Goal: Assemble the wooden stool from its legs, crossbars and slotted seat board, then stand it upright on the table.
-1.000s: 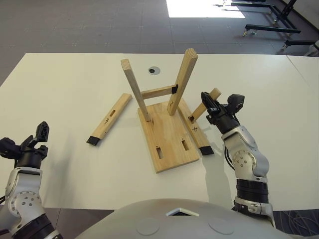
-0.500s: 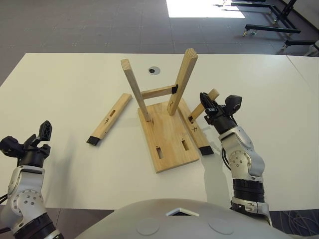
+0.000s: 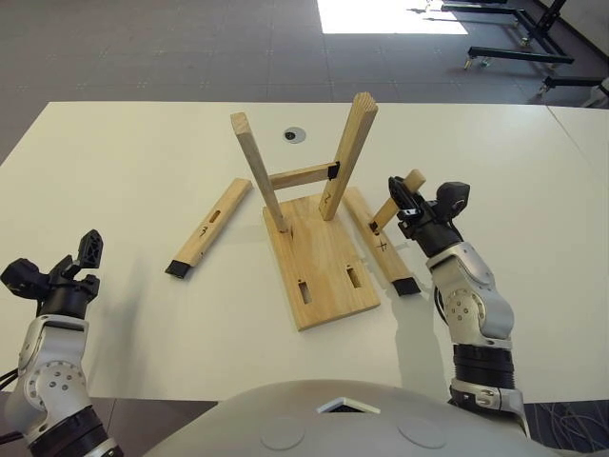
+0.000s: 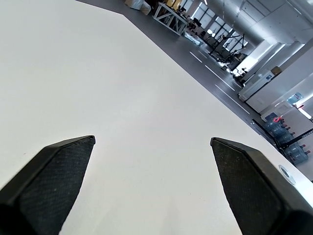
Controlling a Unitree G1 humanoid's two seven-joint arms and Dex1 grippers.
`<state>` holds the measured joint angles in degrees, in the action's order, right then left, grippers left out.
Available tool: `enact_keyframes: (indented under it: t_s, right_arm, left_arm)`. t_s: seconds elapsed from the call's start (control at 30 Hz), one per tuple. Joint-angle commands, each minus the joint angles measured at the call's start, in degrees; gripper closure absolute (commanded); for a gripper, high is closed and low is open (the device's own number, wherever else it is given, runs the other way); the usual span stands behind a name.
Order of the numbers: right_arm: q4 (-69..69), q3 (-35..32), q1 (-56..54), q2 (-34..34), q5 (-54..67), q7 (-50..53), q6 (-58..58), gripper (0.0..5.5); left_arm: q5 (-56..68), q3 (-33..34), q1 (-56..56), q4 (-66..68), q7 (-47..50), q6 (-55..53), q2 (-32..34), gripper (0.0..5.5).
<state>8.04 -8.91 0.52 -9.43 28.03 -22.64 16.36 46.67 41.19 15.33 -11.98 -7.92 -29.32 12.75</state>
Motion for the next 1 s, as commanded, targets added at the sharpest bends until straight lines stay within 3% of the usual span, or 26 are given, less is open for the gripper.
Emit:
enact_keyframes:
  t_s: [0.03,0.57,0.9,1.0]
  right_arm:
    - [-1.2,-0.47,0.92,-1.37,-2.22,-0.01,-1.91,5.1]
    - [-9.59,2.6,0.18,-3.8,-10.74,-2.48,-13.64,5.1]
    - [-37.61,2.79,-4.4,-3.32,-16.35,-1.98,-28.89,5.1]
    - [-40.96,2.86,-9.17,-1.88,-14.4,-1.72,-27.8,5.1]
  left_arm:
    - [-0.74,-1.12,-1.32,0.56,0.46,0.14,1.12,1.16]
    - [-2.73,-2.73,-6.22,3.2,0.71,1.68,2.19,1.16]
    - [-4.54,-5.19,-11.3,6.76,0.26,3.39,2.83,1.16]
    - [-5.05,-5.63,-11.68,6.35,0.52,3.4,2.83,1.16]
